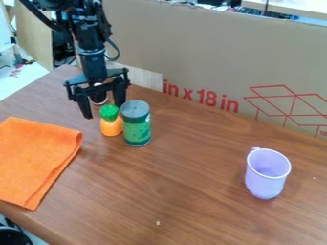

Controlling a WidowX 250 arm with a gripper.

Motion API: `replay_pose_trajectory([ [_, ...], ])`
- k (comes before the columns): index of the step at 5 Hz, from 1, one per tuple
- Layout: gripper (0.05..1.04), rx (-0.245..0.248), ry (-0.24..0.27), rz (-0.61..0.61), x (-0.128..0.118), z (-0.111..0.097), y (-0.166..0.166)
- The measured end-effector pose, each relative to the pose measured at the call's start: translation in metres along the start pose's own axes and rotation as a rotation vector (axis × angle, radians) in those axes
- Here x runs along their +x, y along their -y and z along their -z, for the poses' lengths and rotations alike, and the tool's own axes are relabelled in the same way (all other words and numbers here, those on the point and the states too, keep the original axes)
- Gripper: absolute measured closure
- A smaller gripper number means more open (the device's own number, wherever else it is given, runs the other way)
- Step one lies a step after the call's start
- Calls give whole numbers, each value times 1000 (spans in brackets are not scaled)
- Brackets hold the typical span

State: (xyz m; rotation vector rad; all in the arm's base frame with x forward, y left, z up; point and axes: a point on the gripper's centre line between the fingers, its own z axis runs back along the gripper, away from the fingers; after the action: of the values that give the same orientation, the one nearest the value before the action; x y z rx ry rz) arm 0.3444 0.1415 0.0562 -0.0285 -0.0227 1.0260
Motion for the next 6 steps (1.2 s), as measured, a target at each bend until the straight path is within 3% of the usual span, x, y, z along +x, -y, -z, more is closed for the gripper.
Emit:
replay_pose_trajectory([
  [1, 120, 6, -7, -16, -1, 6, -2],
  [2, 391, 7, -14, -14, -2, 6, -2],
  [3, 460, 8, -18, -21, -1, 6, -5],
  [4, 460, 33, -6, -48, 9, -6, -17],
  [5, 460, 31, 72, -17, 23, -43, -17],
  [6, 460, 87, 140, 145, 38, -90, -12],
])
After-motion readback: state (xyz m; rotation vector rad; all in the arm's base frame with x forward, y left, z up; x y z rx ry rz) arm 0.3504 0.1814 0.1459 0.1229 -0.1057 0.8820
